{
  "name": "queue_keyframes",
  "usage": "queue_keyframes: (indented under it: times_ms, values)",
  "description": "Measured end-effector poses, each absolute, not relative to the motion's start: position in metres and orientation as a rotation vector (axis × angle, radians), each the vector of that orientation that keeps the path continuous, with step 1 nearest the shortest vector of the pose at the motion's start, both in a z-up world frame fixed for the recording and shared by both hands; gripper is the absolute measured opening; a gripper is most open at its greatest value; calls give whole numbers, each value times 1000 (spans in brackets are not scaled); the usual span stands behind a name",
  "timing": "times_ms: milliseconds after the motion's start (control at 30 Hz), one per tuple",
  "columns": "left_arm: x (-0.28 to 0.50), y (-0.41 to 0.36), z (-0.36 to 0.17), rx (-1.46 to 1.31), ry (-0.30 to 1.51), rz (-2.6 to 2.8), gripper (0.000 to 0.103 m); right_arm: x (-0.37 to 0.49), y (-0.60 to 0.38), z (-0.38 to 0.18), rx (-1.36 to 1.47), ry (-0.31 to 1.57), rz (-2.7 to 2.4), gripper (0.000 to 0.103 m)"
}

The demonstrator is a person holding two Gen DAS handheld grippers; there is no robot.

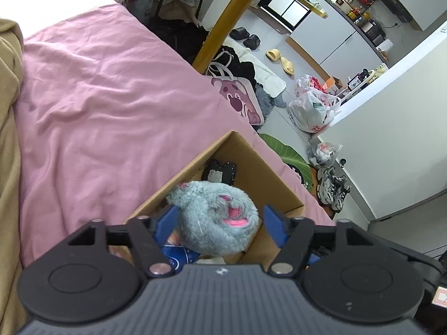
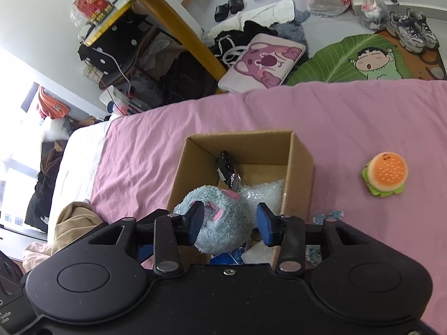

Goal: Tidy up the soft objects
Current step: 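Open the left tool to drop the fluffy plush into the box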

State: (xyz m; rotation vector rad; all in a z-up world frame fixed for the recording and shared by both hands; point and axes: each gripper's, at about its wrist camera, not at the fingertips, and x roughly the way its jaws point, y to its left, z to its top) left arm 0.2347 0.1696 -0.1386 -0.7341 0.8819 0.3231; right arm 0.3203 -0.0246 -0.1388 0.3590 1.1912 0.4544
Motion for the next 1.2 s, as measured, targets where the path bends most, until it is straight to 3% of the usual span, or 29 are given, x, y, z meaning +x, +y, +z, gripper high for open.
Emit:
queue_keyframes:
  times_ms: [267,400,667,733,1200]
  values:
    - [225,147,-120,-685,873,322,80,309,-53,-116,346,1133,459,56]
    - [220,136,-111,-654,867,317,86,302,-68,-107,320,1102,462,68]
    - [213,105,-95,-584,860,294,91,293,-101,-98,292,1062,454,72]
    - [212,97,-92,-566,867,280,91,290,-109,-96,287,1052,451,82]
    - [212,41,-84,-448,901,237,92,281,-162,-93,291,1001,451,91]
